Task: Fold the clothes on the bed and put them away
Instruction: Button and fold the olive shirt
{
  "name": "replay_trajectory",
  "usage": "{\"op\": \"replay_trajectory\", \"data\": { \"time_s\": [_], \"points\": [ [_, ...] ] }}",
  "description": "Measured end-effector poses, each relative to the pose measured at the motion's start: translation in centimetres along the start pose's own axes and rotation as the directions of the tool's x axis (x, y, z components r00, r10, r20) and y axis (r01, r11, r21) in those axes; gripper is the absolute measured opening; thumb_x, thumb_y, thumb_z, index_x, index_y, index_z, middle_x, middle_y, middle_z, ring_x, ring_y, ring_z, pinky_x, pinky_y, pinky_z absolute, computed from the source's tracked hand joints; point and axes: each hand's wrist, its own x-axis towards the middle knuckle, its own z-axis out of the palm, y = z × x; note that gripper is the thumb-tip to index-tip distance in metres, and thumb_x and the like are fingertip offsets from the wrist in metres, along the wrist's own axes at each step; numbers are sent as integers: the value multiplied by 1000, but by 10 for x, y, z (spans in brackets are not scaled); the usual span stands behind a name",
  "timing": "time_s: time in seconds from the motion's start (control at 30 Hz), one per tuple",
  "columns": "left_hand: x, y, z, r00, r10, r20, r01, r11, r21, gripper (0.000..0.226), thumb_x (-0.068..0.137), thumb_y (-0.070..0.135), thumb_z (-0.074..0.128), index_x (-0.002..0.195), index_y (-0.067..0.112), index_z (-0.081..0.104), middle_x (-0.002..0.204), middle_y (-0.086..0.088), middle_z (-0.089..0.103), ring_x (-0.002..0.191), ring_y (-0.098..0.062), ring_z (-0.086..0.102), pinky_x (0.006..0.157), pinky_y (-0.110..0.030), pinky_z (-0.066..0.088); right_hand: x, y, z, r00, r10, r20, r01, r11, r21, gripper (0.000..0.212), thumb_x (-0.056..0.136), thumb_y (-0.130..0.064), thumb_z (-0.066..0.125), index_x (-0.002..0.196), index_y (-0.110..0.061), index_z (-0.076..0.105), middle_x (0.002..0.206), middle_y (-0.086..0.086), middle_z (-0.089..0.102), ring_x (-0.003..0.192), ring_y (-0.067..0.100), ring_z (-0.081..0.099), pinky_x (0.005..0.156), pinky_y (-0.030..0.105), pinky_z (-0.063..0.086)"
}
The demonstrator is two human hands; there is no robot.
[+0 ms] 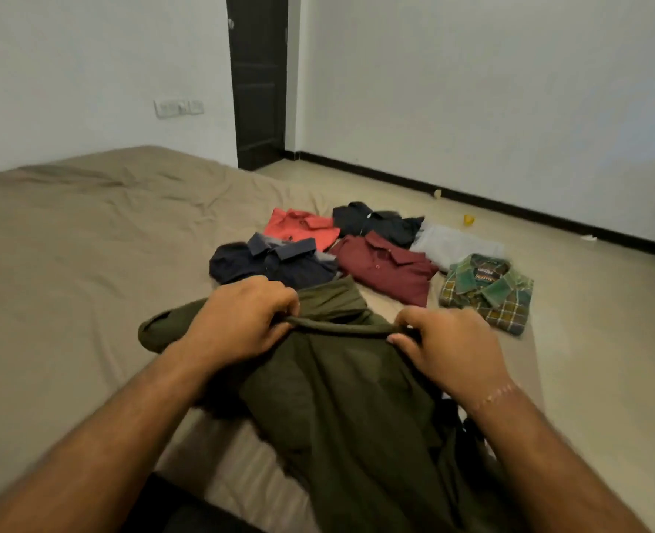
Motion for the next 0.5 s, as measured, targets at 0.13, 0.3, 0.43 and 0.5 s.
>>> {"op": "replay_trajectory", "data": {
  "time_s": [0.13,0.3,0.43,0.5],
  "points": [
    [66,1,-69,992,-82,95,88,995,-51,32,80,12,66,75,33,42,81,14,47,82,-16,54,70,-34,42,64,25,-43,986,161,46,-159,987,-32,14,94,-21,61,100,-26,72,95,2,71,94,29,70,79,41,59],
    [138,21,-187,950,-245,-195,206,957,-203,23,88,8,66,82,27,55,83,3,63,80,-17,62,69,-30,47,107,66,-124,900,330,-285,-315,944,99,24,85,-11,62,100,-26,73,96,2,73,93,31,71,77,37,57],
    [162,45,-274,965,-176,-196,147,977,-156,12,90,22,75,83,27,66,82,3,69,80,-15,66,69,-28,49,115,88,-185,845,356,-400,-416,906,-74,23,89,-12,55,102,-27,68,100,-1,69,95,27,67,84,39,51],
    [161,51,-313,988,-152,36,156,969,-192,14,90,27,78,78,22,70,77,2,72,75,-14,68,69,-29,50,110,101,-216,847,403,-346,-463,880,-109,23,92,-13,52,105,-25,66,105,2,68,100,28,65,88,42,49]
  ]
}}
